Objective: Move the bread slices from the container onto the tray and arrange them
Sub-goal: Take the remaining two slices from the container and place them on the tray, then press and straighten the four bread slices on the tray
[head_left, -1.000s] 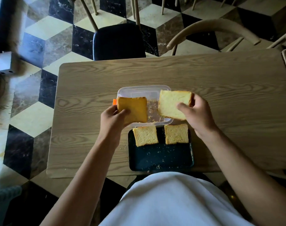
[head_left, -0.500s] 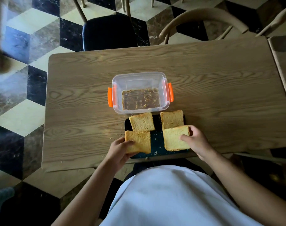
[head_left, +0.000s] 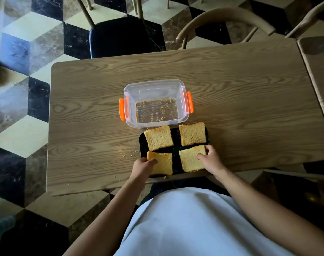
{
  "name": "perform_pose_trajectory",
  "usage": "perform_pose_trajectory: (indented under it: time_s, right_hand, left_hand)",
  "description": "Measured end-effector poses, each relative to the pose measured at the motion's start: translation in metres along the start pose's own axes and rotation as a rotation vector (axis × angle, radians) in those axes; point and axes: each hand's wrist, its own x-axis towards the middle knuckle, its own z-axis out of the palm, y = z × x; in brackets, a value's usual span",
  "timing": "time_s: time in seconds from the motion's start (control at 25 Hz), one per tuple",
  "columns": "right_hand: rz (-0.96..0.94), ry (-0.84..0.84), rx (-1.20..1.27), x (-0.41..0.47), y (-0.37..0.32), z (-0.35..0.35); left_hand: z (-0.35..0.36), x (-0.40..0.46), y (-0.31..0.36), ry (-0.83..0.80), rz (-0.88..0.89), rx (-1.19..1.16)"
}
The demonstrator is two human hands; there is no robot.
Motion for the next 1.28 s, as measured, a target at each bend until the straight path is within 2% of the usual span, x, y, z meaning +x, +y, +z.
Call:
perform_pose_trajectory:
  time_s: [0.2,0.32,0.44,0.6,0.76,0.96,1.28]
  right_hand:
    - [-0.084,0.058,-0.286,-0.006,-0.008,-0.013]
    - [-0.158,0.090,-0.454,-0.008,-0.023,-0.023]
    - [-0.274,0.027,-0.384,-0.007,-0.049,-0.014]
    - [-0.370,-0.063,-0.348,-0.006,-0.070,0.021]
    - [-0.399,-0.061,-0.390,-0.001,-0.082,0.051]
    - [-0.332,-0.025,-0.407,0.010,-0.090,0.071]
    - [-0.270,-0.031,-0.296,0.008,-0.089,0.075]
  left_hand:
    - [-0.009,-0.008,0.007,0.057,0.072,0.372]
    - [-0.019,-0.015,0.016,0.119,0.221,0.536]
    - [-0.026,-0.014,0.029,0.161,0.349,0.472]
    - [-0.022,-0.001,0.040,0.188,0.332,0.283]
    - [-0.011,0.008,0.050,0.202,0.356,0.292]
    - [0.000,0.012,0.057,0.186,0.343,0.269]
    - [0.004,0.010,0.054,0.179,0.315,0.141]
